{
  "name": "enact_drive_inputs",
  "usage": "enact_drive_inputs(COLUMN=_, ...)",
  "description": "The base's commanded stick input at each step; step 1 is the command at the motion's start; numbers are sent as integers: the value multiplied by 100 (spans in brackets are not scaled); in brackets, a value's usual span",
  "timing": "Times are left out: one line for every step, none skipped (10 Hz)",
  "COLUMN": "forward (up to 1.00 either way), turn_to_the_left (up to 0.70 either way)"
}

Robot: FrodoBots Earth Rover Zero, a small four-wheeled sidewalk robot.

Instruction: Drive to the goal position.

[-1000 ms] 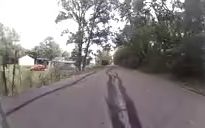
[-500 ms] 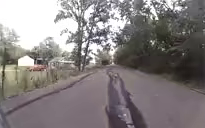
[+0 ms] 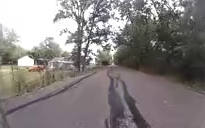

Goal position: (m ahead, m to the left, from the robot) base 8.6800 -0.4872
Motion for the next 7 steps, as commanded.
enact_drive_inputs(forward=70, turn_to_the_left=0)
enact_drive_inputs(forward=70, turn_to_the_left=0)
enact_drive_inputs(forward=70, turn_to_the_left=0)
enact_drive_inputs(forward=70, turn_to_the_left=0)
enact_drive_inputs(forward=70, turn_to_the_left=0)
enact_drive_inputs(forward=70, turn_to_the_left=0)
enact_drive_inputs(forward=70, turn_to_the_left=0)
